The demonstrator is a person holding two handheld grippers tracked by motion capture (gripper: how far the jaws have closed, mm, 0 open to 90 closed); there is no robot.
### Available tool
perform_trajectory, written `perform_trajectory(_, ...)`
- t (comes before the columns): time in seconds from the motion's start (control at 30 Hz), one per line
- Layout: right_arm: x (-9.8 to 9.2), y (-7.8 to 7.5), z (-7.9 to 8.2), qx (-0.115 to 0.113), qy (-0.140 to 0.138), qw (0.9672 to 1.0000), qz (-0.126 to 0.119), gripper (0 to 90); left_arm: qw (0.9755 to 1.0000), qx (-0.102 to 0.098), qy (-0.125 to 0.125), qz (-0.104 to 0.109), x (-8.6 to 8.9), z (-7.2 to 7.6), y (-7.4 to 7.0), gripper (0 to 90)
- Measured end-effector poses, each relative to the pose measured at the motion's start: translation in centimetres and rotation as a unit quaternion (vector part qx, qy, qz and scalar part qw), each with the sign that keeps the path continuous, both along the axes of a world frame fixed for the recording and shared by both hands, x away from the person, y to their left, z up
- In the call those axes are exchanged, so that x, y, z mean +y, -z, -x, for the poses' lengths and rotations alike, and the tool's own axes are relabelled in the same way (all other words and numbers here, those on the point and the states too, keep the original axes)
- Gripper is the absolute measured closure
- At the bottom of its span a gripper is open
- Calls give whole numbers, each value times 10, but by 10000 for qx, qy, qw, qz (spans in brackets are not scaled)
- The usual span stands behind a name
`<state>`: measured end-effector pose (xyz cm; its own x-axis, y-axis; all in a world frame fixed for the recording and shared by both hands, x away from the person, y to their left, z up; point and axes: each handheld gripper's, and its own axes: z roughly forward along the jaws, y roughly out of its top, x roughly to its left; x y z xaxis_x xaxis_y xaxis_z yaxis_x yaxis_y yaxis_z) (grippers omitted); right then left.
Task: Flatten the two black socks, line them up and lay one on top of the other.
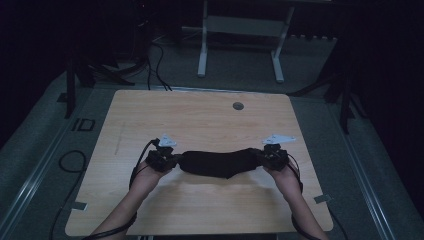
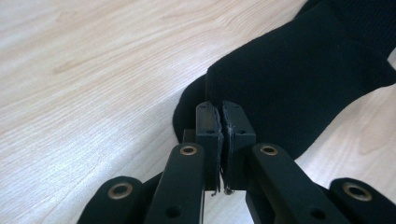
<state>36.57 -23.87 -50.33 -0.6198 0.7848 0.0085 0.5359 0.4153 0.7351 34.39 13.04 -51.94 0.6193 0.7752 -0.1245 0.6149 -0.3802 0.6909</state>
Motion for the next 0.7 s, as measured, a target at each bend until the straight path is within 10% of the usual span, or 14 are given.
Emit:
perform_trajectory(0.33,4,38,-22,404,146,9987,266,835,9996,245,-110,-100,-1,-18,25,868)
perform_trajectory(0.7,3,44,-27,437,219,9984,287,697,9990,436,-26,-119,1,-23,31,788)
